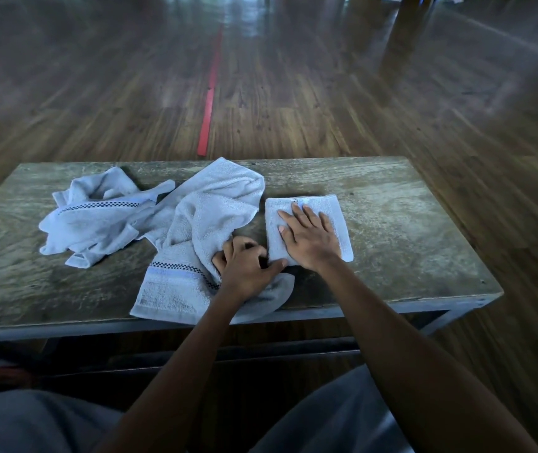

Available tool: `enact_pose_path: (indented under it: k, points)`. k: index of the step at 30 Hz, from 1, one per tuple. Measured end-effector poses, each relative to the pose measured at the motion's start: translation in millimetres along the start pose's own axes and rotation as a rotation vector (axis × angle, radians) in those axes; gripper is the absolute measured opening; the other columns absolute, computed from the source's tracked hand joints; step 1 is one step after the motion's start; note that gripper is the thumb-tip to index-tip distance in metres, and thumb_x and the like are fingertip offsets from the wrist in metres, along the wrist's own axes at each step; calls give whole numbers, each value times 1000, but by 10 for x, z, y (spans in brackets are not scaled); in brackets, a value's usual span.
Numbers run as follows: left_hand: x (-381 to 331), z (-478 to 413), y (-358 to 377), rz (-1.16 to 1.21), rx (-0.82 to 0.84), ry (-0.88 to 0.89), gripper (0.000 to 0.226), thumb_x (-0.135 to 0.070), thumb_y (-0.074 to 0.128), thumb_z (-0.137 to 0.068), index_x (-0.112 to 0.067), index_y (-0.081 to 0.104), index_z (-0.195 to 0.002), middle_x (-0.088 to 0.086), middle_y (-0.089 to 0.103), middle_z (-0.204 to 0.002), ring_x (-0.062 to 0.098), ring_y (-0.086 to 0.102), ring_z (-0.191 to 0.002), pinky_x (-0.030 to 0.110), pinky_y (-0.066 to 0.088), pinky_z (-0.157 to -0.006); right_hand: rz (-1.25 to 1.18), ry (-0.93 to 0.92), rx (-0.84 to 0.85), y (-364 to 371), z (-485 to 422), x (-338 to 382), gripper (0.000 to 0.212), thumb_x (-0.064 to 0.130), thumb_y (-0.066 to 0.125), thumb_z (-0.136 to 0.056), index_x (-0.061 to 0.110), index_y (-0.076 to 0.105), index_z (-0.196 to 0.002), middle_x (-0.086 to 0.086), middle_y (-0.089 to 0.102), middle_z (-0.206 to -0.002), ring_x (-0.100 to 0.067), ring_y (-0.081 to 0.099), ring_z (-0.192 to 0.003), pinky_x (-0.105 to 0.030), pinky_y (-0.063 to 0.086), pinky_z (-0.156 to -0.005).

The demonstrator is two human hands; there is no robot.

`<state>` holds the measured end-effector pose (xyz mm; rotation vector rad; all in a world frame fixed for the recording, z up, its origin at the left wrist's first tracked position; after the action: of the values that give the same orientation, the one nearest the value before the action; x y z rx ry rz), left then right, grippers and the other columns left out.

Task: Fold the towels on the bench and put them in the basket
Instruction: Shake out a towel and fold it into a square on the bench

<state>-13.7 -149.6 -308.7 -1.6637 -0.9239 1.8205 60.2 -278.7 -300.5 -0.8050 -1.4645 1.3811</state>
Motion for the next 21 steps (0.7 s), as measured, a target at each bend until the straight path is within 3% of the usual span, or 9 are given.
enact_pose_path:
  k: [3,5,8,10,12,14,16,19,21]
  points:
    - [-21,26,-74,136,-104,-17,40,-68,55,-63,-30,47,-74,-6,50,-100,17,39,-110,45,31,-102,-118,-23,41,-12,0,5,50,46,16,-100,37,13,-149,6,2,-160,-12,-5,-147,-38,-6,-118]
    - [-87,22,-133,151,-153,1,35,-57,58,-71,-29,50,-90,-7,50,-105,15,39,-113,39,24,-104,-361,-27,18,-148,36,-51,49,42,25,-101,33,21,-149,5,15,-159,-12,5,-147,-36,1,-118]
    - [-388,-59,-251,11,-257,153,26,-35,55,-88,-21,54,-109,-3,52,-116,17,42,-119,35,16,-100,-467,68,-222,-462,179,-357,43,33,36,-100,26,37,-142,1,38,-149,-18,27,-140,-37,15,-112]
    - [-637,-172,-212,-111,-219,268,31,-33,47,-93,-20,51,-121,-2,52,-127,16,42,-123,34,15,-102,-414,205,-347,-554,337,-642,34,29,43,-96,21,51,-128,-2,53,-134,-22,42,-128,-39,23,-107]
    - [-785,-314,-30,-273,-68,323,44,-37,37,-97,-20,40,-137,-1,39,-145,13,31,-136,38,11,-108,-425,381,-366,-497,503,-924,28,36,47,-91,20,59,-110,-2,60,-116,-24,51,-115,-41,30,-101]
    - [-765,-419,197,-438,127,306,56,-45,25,-99,-20,20,-149,-2,13,-158,13,8,-146,45,2,-114,-471,486,-279,-376,651,-1085,40,52,45,-85,20,63,-101,-6,62,-107,-28,52,-111,-45,35,-101]
    - [-654,-451,347,-509,230,262,61,-51,15,-98,-22,6,-151,-5,-3,-160,13,-7,-146,51,-4,-114,-515,475,-171,-246,757,-1108,47,59,44,-84,23,66,-103,-10,61,-109,-32,48,-115,-47,35,-102]
    - [-579,-416,406,-494,200,253,61,-53,9,-97,-25,1,-151,-7,-7,-159,12,-13,-145,51,-7,-114,-626,441,-125,-175,856,-1034,33,59,52,-86,32,68,-99,-2,50,-117,-23,30,-125,-45,16,-108]
    - [-575,-387,396,-481,164,254,61,-53,10,-97,-25,2,-151,-7,-6,-159,11,-13,-145,50,-7,-115,-684,449,-129,-152,859,-1021,31,61,54,-83,36,67,-95,3,49,-120,-20,27,-126,-42,10,-107]
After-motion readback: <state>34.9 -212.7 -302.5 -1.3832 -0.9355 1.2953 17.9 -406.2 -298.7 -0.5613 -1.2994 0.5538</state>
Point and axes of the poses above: each hand's wrist, its own z-axis away from the middle knuckle, its own y-axis out of the palm, x = y × z, the point moved 6 cm from there along -z, towards the middle knuckle
